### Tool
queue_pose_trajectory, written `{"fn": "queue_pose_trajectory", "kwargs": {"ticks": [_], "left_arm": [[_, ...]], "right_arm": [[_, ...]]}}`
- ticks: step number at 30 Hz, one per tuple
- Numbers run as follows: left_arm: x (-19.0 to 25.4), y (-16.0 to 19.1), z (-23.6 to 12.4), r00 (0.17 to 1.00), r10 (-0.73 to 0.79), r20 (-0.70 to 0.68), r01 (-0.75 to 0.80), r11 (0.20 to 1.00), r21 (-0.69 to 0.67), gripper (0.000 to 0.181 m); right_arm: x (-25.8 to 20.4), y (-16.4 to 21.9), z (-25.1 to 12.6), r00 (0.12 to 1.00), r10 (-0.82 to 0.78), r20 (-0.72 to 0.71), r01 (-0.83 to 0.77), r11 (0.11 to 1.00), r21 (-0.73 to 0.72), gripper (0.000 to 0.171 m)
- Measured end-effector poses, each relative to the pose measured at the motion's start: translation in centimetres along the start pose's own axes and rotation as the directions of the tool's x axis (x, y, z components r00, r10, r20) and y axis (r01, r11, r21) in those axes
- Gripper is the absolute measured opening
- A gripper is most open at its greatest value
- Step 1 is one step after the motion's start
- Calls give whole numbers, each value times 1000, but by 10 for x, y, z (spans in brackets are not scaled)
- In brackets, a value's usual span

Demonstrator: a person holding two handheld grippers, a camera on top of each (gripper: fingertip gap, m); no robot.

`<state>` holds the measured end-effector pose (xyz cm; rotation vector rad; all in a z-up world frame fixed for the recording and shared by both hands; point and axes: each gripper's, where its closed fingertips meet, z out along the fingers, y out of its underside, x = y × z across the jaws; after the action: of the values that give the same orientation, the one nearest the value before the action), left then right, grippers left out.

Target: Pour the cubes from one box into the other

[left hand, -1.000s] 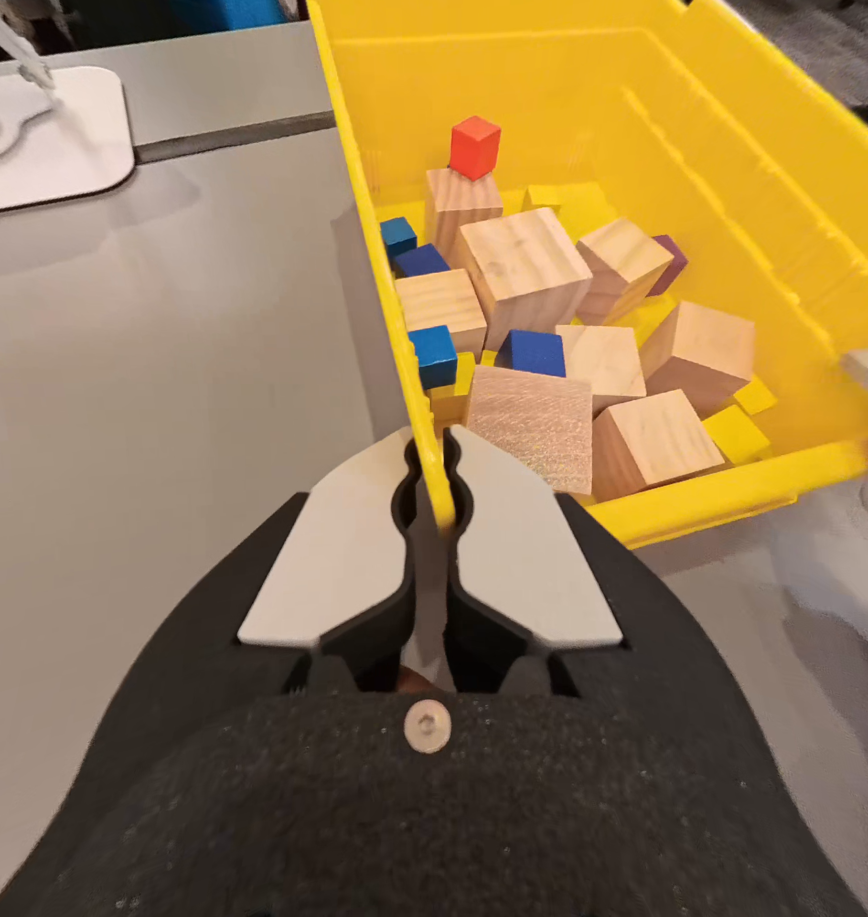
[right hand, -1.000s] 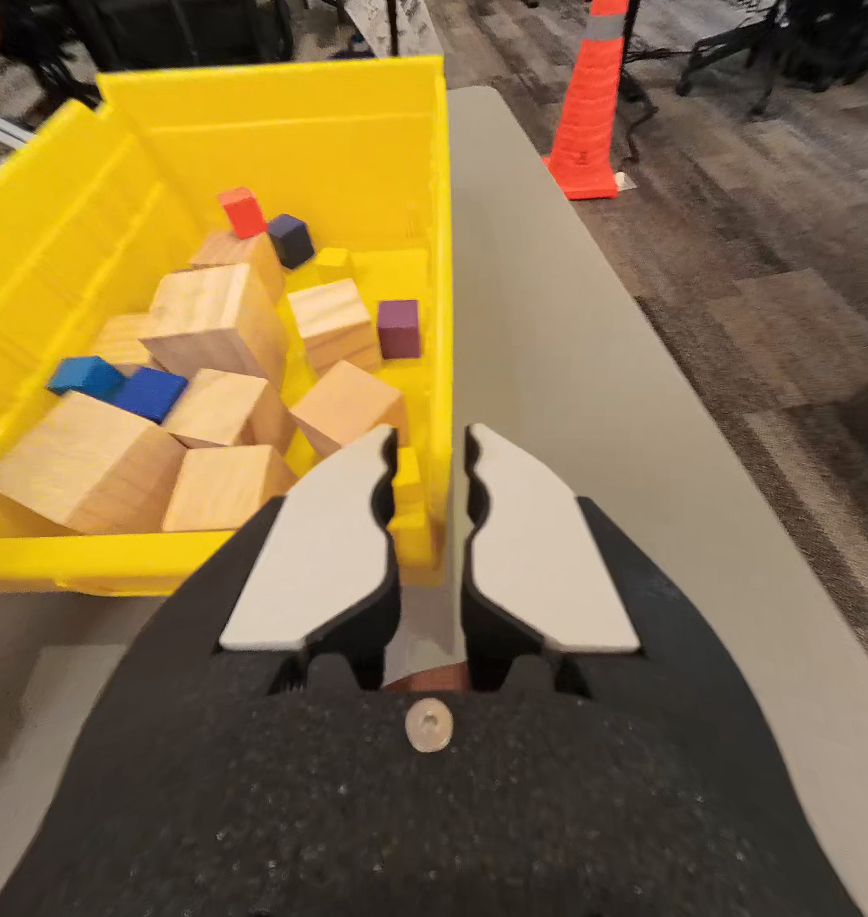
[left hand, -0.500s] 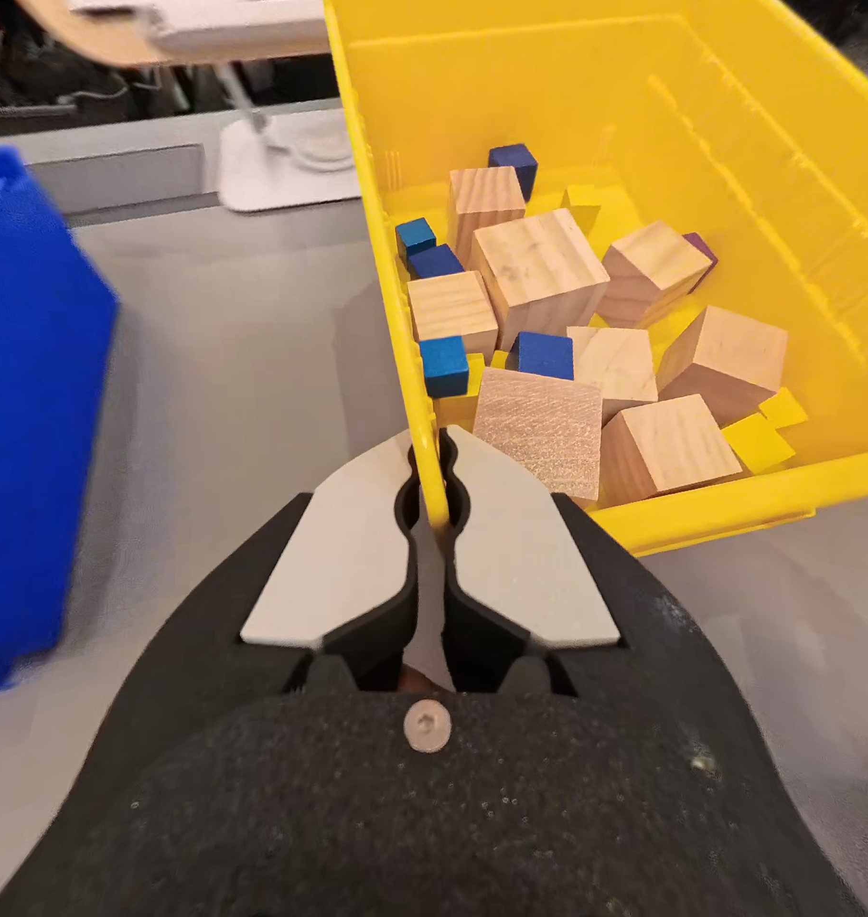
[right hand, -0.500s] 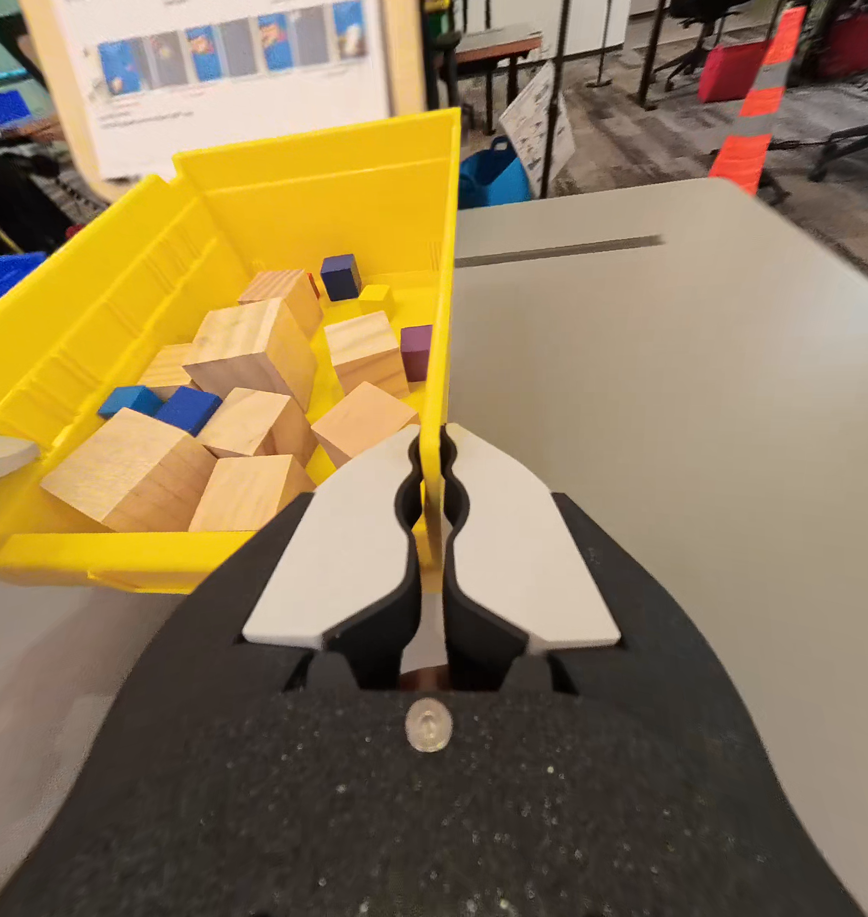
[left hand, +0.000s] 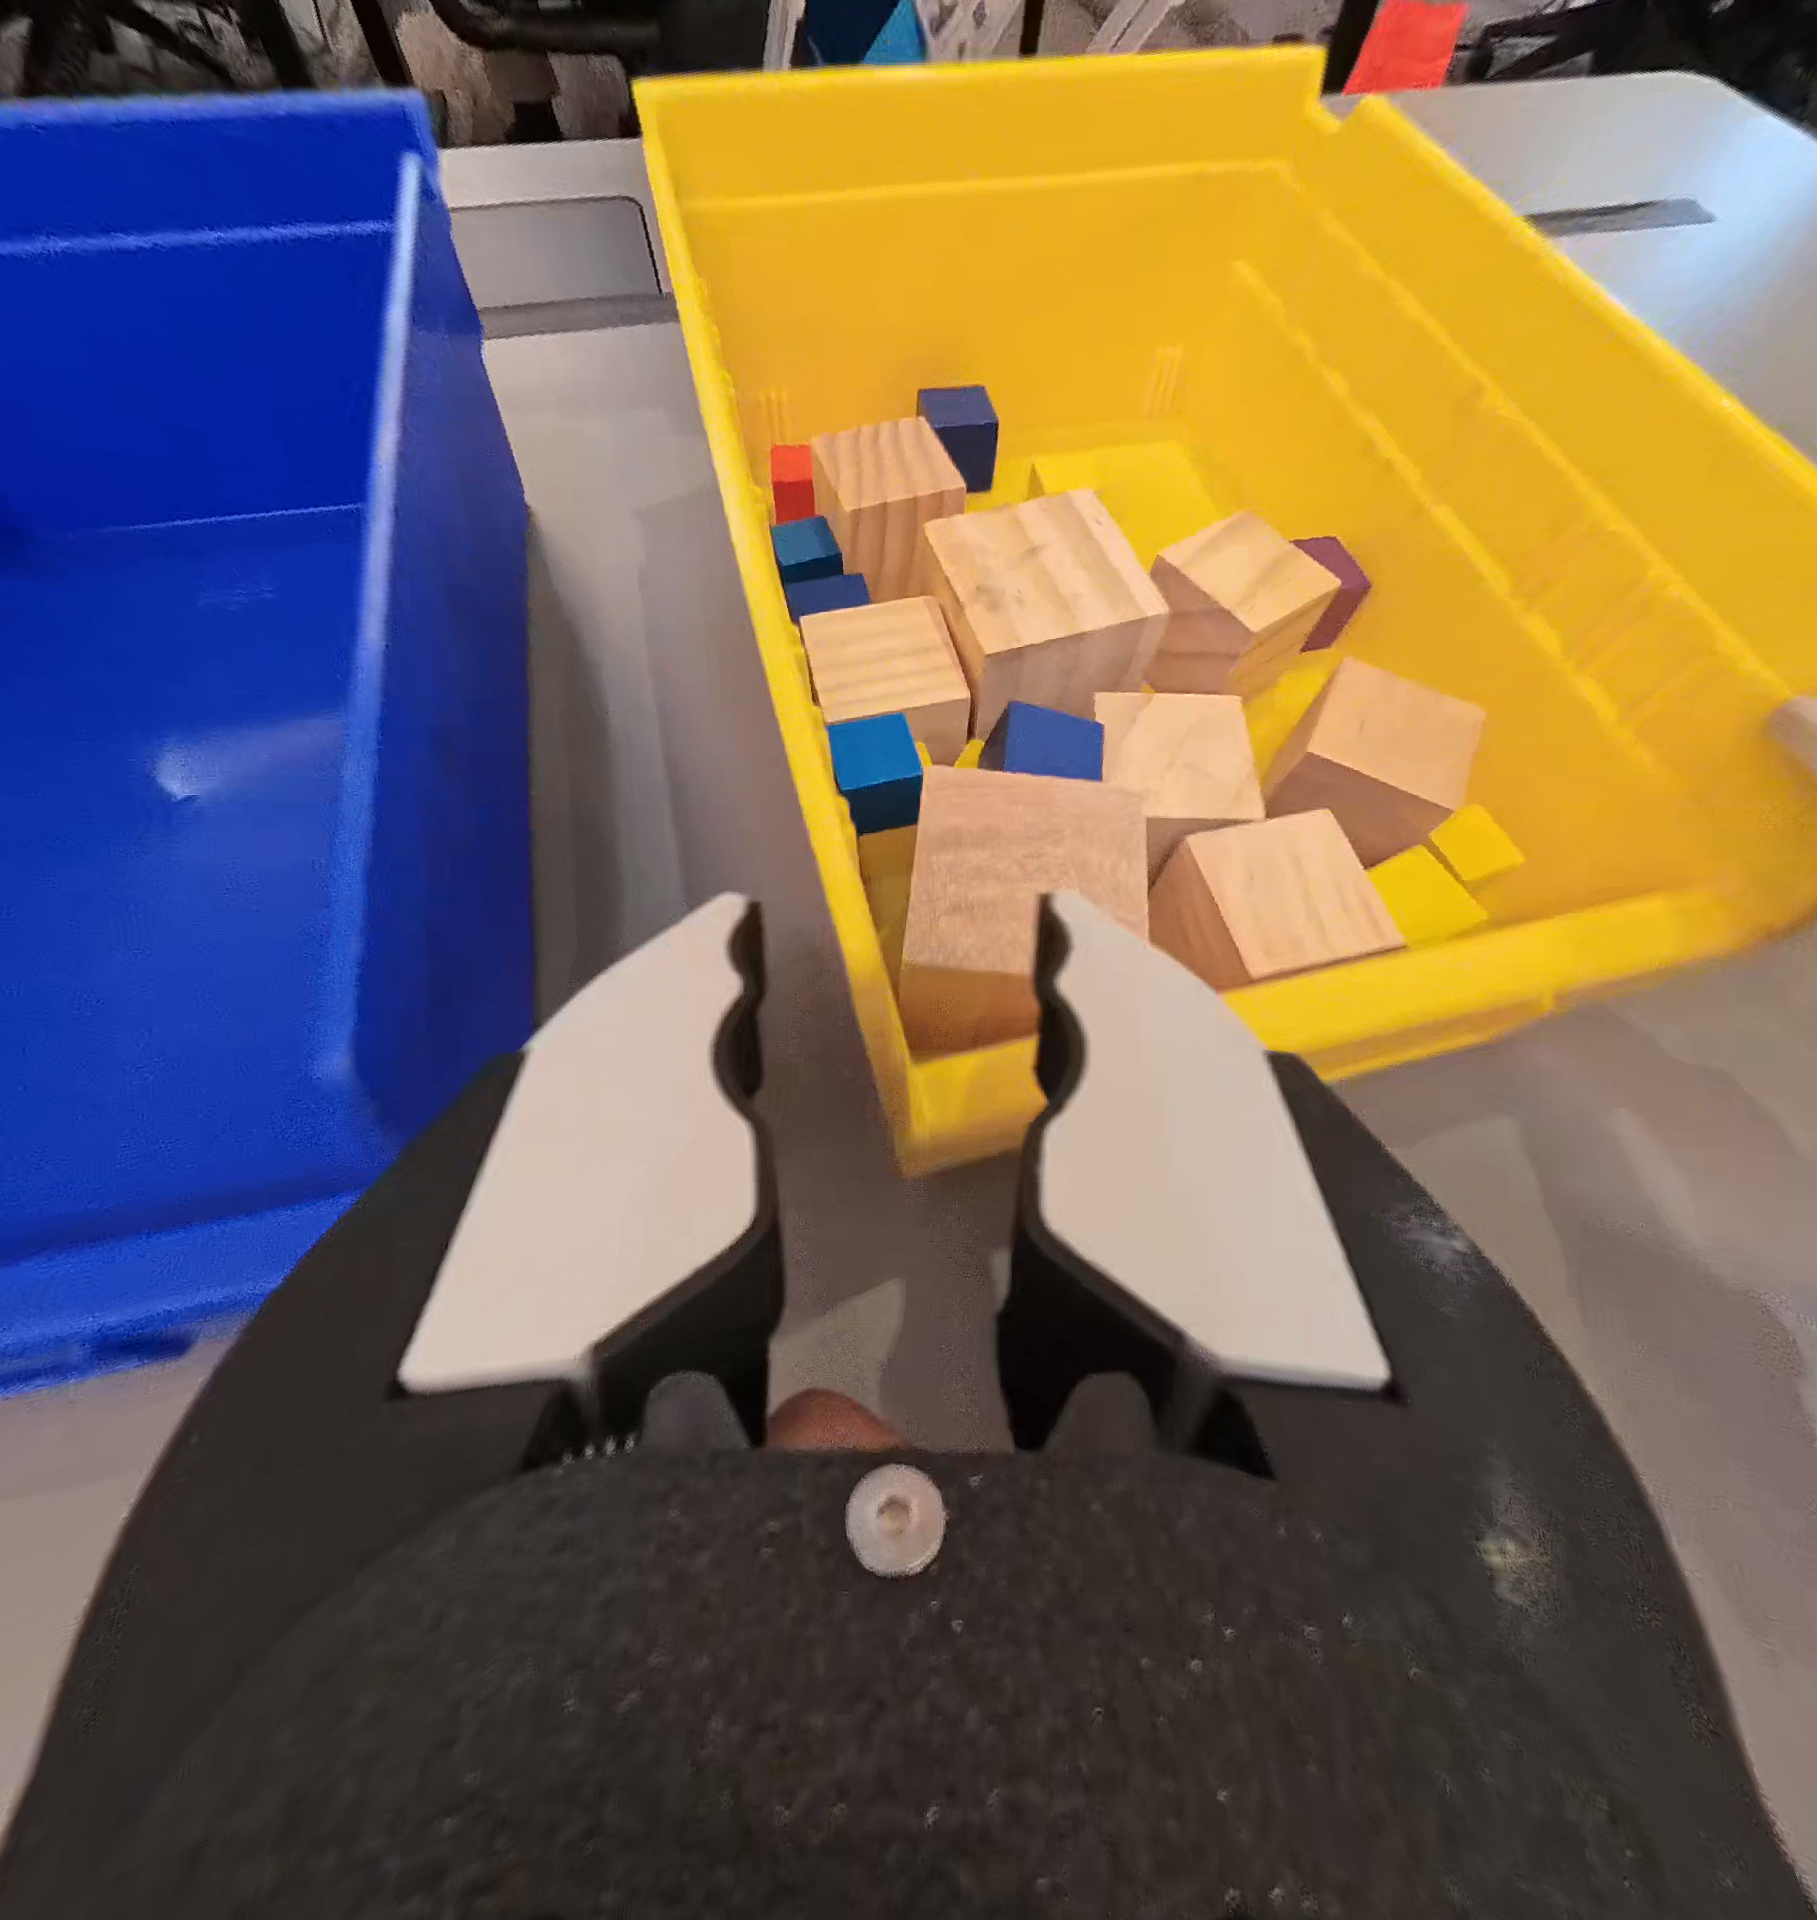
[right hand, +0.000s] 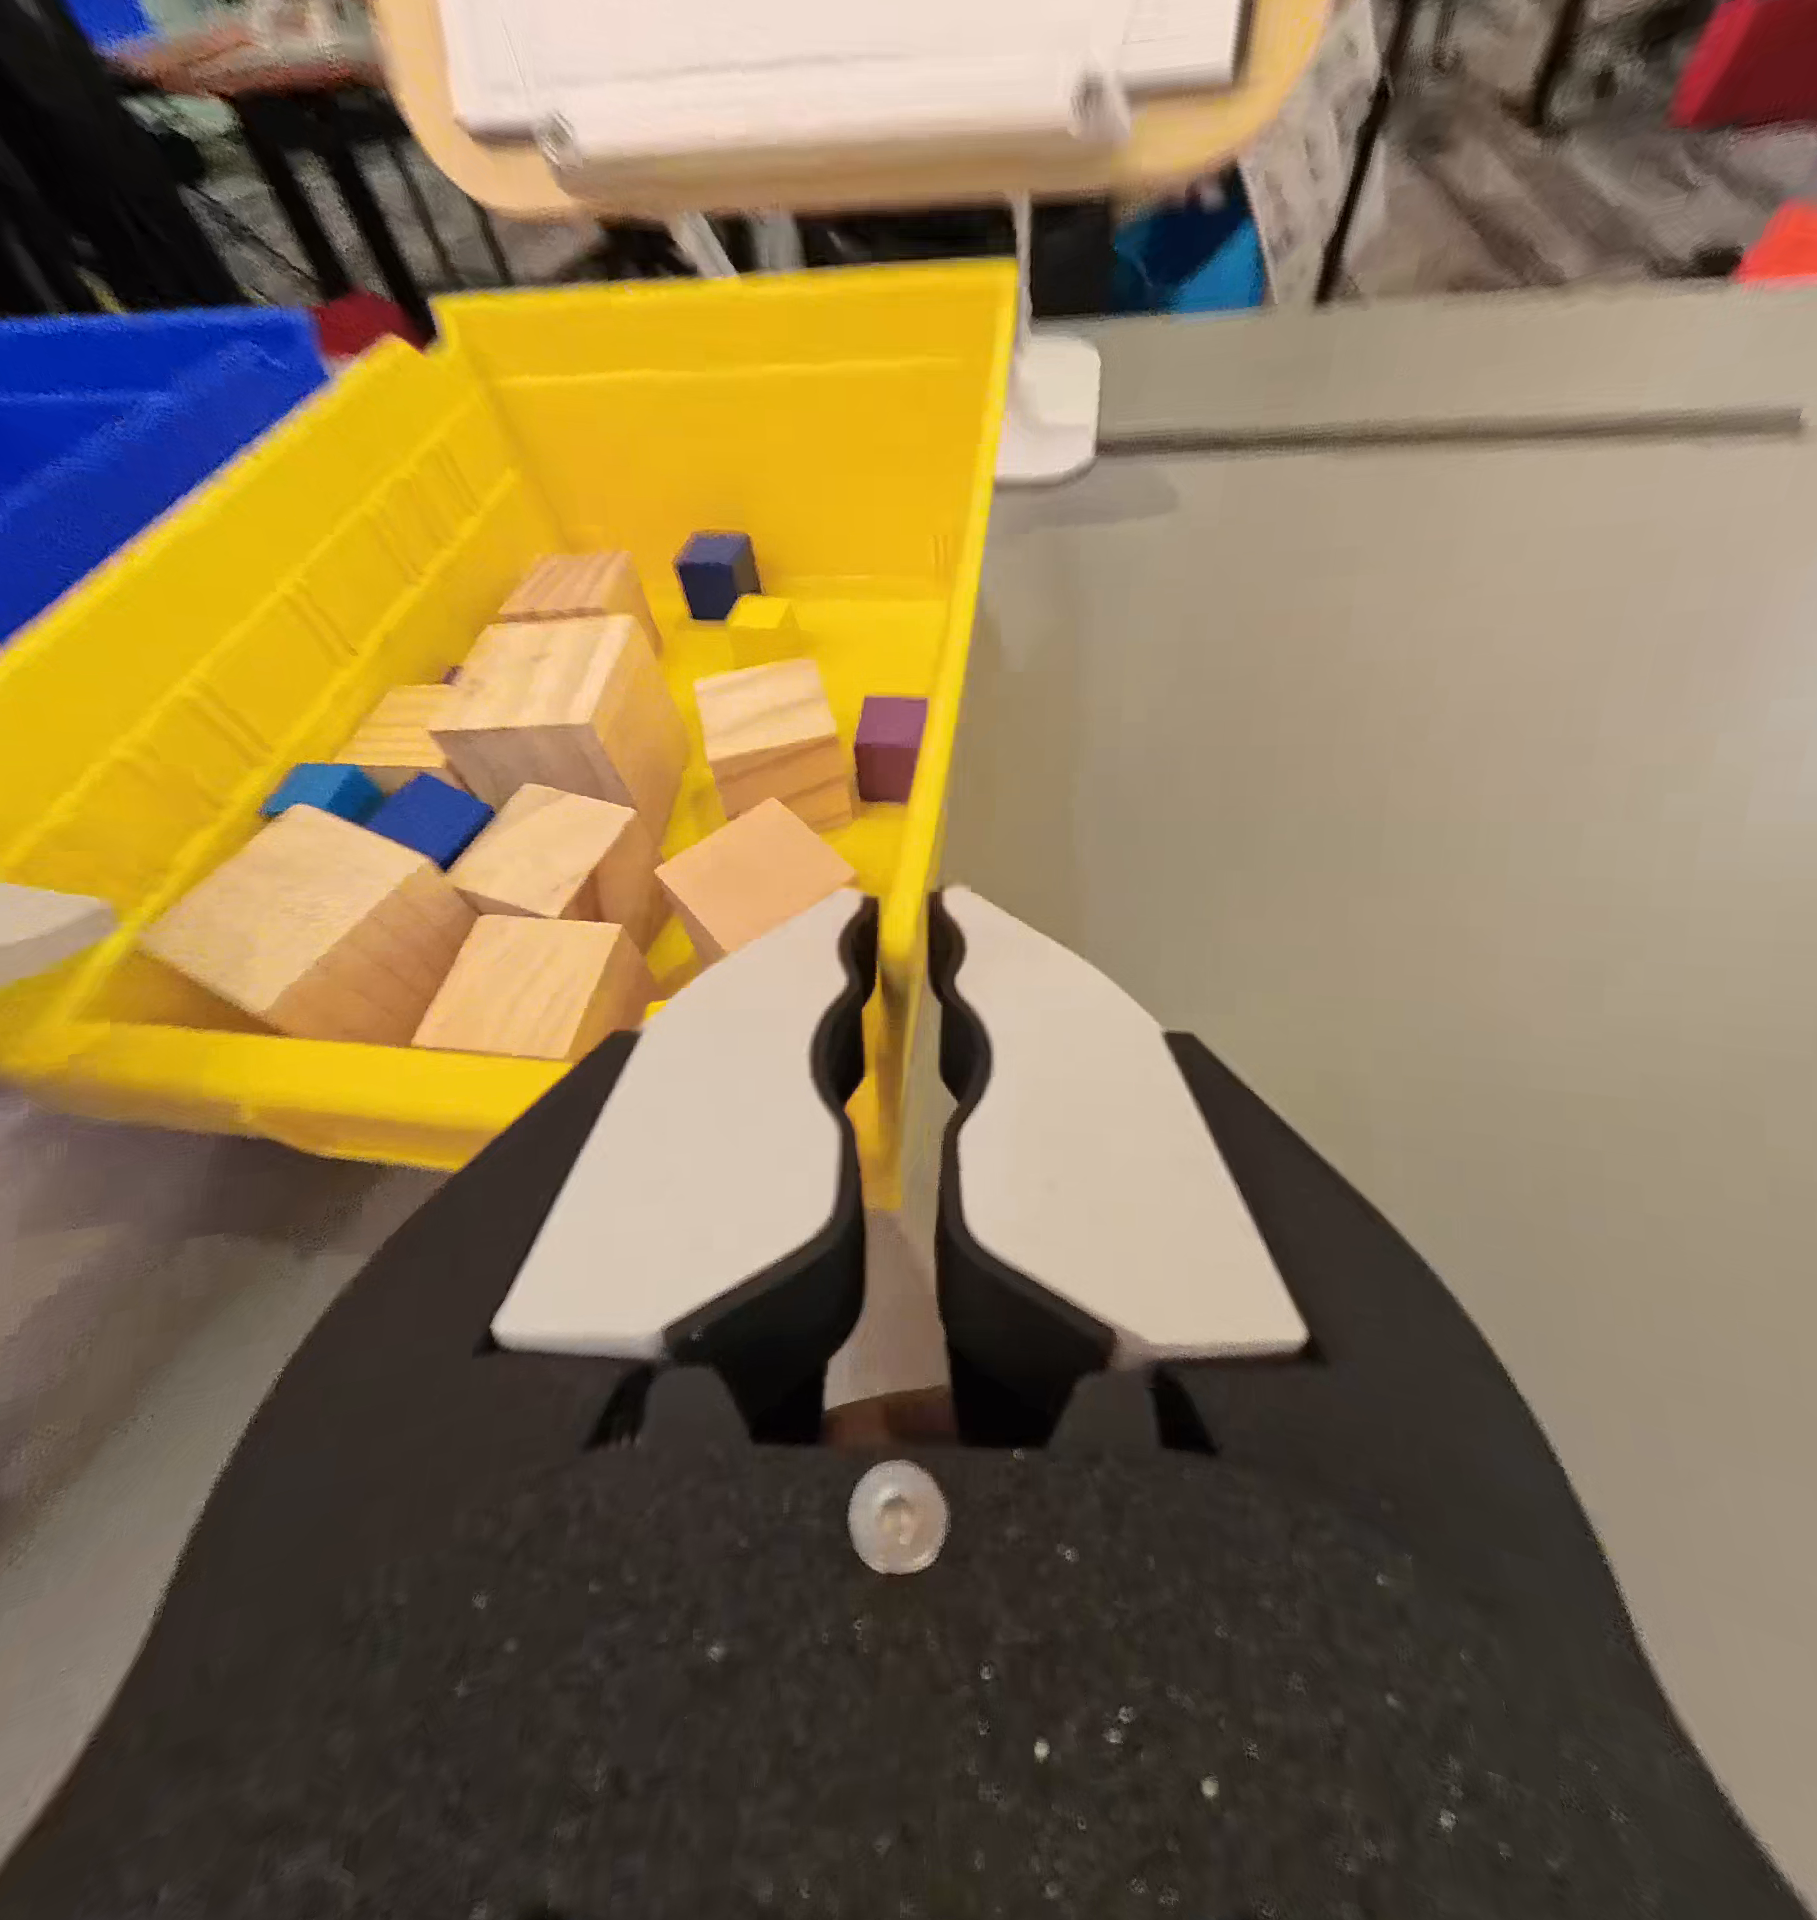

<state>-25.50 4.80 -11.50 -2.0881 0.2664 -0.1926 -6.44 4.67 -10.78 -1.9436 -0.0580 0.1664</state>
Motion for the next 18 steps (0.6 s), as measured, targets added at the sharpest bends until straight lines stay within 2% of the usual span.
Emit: {"fn": "queue_pose_trajectory", "kwargs": {"ticks": [3, 6, 7, 11, 13, 15, 18], "left_arm": [[1, 6, -35, 998, -35, -57, 34, 999, -16, 53], [-17, 16, -75, 991, -96, -93, 96, 995, -8, 53], [-36, 21, -88, 994, -95, -50, 96, 995, 9, 53], [-153, 39, -123, 957, -63, 283, 54, 998, 39, 52], [-194, 42, -117, 946, -103, 307, 104, 994, 12, 52], [-219, 40, -97, 954, -165, 248, 174, 985, -15, 53], [-262, 32, -74, 932, -183, 311, 200, 979, -23, 58]], "right_arm": [[4, -19, -38, 994, -86, 73, 78, 992, 104, 17], [-1, -25, -65, 958, -237, 160, 214, 966, 146, 16], [-3, -23, -68, 948, -260, 186, 238, 962, 132, 16], [-26, -22, -80, 914, -268, 303, 248, 963, 103, 16], [-46, -22, -84, 894, -278, 350, 252, 960, 119, 16], [-66, -15, -84, 873, -324, 365, 298, 946, 125, 16], [-96, -5, -89, 834, -390, 389, 369, 920, 132, 15]]}}
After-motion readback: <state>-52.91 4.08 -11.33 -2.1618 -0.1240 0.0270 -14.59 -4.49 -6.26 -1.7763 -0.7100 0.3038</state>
